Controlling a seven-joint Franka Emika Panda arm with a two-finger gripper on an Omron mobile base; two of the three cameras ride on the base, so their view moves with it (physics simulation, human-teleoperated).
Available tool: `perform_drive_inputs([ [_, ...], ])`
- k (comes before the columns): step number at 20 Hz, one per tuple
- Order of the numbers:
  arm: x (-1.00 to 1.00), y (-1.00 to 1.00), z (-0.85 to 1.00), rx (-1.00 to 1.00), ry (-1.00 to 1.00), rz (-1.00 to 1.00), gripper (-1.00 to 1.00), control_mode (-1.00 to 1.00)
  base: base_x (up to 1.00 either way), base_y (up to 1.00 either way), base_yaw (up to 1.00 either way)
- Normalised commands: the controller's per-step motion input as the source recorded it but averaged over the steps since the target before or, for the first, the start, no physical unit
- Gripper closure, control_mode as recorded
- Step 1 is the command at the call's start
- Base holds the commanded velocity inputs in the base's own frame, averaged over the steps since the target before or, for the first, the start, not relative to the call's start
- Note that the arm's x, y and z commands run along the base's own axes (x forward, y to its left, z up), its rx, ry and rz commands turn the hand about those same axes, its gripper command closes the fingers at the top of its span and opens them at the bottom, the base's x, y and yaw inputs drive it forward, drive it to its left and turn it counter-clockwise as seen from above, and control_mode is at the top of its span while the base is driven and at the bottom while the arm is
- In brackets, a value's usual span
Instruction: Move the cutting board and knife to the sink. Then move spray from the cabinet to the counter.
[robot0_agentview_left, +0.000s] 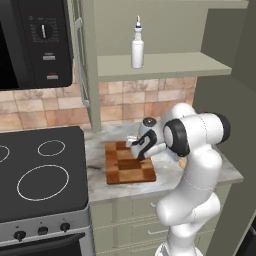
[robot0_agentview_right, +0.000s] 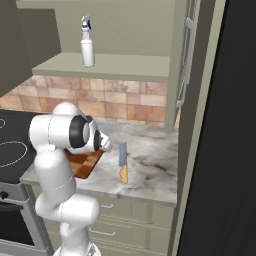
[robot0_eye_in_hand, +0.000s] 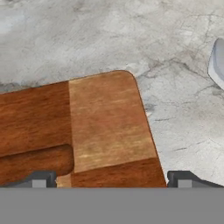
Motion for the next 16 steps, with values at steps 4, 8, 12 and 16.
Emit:
perform_drive_inputs([
  [4,-0.49,0.2,-0.16,0.0,0.0,-0.03,-1.0,-1.0,0.0,0.0,0.0],
  [8,-0.55,0.24,-0.19,0.0,0.0,-0.03,-1.0,-1.0,0.0,0.0,0.0],
  [12,-0.61,0.29,-0.22,0.0,0.0,-0.02,-1.0,-1.0,0.0,0.0,0.0],
  [16,-0.59,0.3,-0.3,0.0,0.03,-0.01,-1.0,-1.0,0.0,0.0,0.0],
])
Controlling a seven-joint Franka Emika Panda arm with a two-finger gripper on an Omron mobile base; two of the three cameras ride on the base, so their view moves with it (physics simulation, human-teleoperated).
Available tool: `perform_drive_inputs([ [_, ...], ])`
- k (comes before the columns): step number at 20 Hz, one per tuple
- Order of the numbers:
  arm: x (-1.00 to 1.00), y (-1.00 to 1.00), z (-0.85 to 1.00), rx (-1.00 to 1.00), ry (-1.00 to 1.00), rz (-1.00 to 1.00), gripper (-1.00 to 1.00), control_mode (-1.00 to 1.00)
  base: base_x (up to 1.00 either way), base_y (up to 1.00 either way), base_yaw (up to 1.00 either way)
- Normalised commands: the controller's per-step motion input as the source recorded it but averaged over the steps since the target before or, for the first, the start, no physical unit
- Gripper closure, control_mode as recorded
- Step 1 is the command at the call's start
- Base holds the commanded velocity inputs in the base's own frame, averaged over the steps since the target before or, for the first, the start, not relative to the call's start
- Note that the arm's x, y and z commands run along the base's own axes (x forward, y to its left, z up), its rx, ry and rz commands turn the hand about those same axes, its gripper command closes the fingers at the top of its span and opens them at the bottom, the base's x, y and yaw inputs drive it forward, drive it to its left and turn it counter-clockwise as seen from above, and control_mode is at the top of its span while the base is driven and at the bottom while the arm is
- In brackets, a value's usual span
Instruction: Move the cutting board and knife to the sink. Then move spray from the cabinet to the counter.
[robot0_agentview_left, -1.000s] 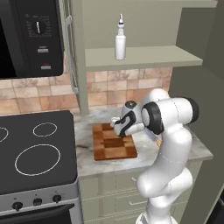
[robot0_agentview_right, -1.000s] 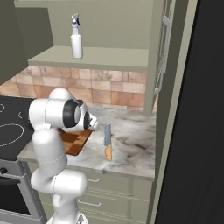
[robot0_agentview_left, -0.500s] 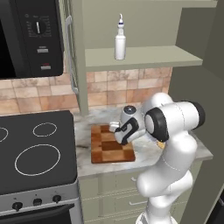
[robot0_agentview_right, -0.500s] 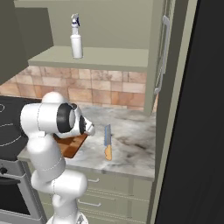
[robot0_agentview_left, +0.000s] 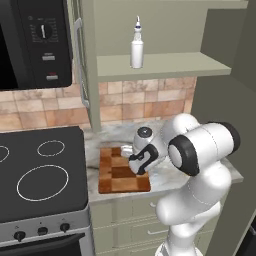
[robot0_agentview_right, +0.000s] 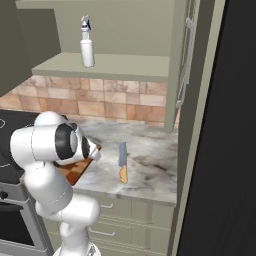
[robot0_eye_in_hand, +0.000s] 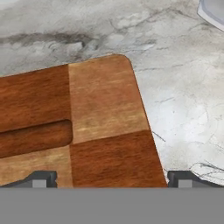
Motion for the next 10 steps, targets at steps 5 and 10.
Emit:
perform_drive_inputs([
  [5,-0.58,0.26,-0.4,0.0,0.06,0.0,-1.0,-1.0,0.0,0.0,0.0],
  [10,-0.63,0.23,-0.44,0.0,0.11,0.0,-1.0,-1.0,0.0,0.0,0.0],
])
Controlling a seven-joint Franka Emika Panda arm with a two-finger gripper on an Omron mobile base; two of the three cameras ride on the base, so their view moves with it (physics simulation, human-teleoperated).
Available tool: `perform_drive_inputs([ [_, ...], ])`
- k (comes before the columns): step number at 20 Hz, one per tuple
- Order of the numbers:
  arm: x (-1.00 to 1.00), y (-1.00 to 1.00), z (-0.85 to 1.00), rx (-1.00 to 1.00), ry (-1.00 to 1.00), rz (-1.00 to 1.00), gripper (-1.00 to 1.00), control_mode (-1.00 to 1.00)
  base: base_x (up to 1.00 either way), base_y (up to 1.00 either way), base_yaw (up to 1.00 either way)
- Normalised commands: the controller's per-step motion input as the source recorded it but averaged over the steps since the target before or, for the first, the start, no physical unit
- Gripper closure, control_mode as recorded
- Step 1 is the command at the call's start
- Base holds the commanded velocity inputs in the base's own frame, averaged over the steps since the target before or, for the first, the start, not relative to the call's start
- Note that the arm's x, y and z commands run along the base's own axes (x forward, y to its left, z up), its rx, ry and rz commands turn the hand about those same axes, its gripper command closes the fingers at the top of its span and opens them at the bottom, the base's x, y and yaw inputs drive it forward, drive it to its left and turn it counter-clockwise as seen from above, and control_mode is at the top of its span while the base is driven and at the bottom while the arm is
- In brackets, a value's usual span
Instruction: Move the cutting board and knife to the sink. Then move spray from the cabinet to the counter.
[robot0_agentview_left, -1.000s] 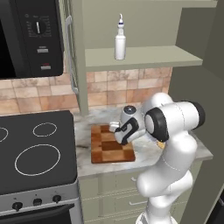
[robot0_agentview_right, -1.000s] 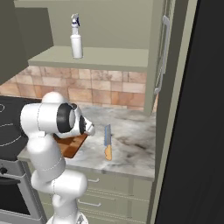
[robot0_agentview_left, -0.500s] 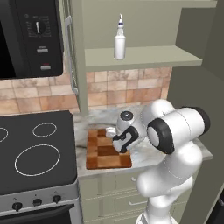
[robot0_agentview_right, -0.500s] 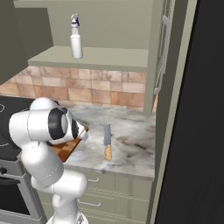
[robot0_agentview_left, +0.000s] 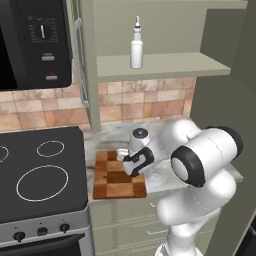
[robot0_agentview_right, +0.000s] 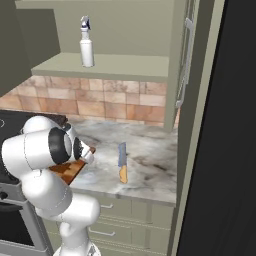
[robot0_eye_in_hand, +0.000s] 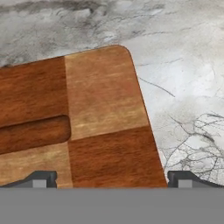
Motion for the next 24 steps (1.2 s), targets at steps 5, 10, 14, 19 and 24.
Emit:
perform_drive_inputs([
  [5,-0.74,0.14,-0.45,0.01,0.13,0.0,-1.0,-1.0,0.0,0.0,0.0],
  [10,-0.83,0.09,-0.5,0.0,0.14,0.0,-1.0,-1.0,0.0,0.0,0.0],
  [14,-0.69,0.09,-0.55,0.0,0.12,0.0,-1.0,-1.0,0.0,0.0,0.0],
  [19,-0.6,0.07,-0.48,0.0,0.07,-0.01,-1.0,-1.0,0.0,0.0,0.0],
  [24,-0.25,-0.11,0.15,0.0,-0.07,-0.09,-1.0,-1.0,0.0,0.0,0.0],
])
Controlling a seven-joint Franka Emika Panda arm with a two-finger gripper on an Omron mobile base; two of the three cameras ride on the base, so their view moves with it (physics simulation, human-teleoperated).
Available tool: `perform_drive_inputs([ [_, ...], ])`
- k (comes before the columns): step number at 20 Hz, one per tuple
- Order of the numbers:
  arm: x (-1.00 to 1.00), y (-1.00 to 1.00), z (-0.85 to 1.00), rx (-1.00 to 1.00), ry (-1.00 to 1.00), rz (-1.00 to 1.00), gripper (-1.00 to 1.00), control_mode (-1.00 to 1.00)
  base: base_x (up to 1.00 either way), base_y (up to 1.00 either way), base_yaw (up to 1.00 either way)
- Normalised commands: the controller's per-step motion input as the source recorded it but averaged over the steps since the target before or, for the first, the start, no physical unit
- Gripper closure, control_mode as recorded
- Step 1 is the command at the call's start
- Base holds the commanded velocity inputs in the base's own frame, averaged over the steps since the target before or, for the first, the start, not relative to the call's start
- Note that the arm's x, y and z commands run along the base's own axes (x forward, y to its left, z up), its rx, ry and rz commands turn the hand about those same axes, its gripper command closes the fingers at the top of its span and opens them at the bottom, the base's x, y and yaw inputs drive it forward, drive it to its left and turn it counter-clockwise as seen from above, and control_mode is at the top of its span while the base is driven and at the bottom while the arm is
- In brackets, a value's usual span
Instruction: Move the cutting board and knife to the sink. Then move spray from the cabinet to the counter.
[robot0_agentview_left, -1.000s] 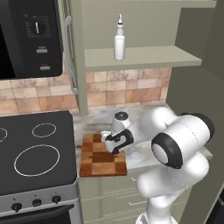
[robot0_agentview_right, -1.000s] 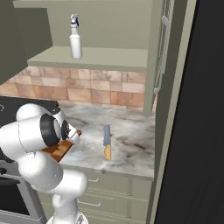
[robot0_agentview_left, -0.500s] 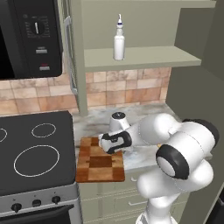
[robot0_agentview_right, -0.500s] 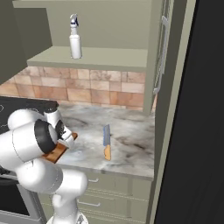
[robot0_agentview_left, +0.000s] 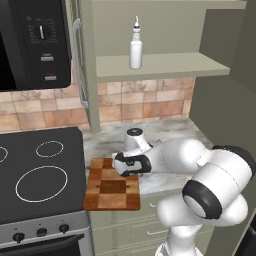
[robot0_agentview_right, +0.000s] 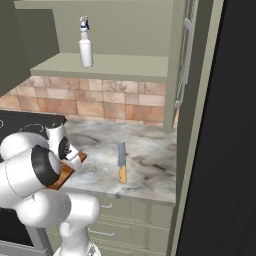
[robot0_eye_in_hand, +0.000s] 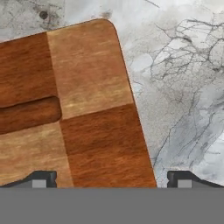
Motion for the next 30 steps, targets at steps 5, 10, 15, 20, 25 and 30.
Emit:
perform_drive_inputs([
  [5,-0.19,-0.3,0.93,0.01,-0.25,-0.08,-1.0,-1.0,0.0,0.0,0.0],
  [10,-0.34,-0.35,1.0,0.04,-0.16,-0.01,-1.0,-1.0,0.0,0.0,0.0],
  [15,-0.57,-0.31,0.97,0.01,-0.04,0.07,-1.0,-1.0,0.0,0.0,0.0],
  [20,-0.72,0.03,0.66,0.0,0.0,0.29,-1.0,-1.0,0.0,0.0,0.0],
  [25,-0.69,0.29,0.33,-0.09,0.0,0.43,-1.0,-1.0,0.0,0.0,0.0],
  [30,-0.86,0.25,0.24,-0.25,-0.05,0.4,-1.0,-1.0,0.0,0.0,0.0],
])
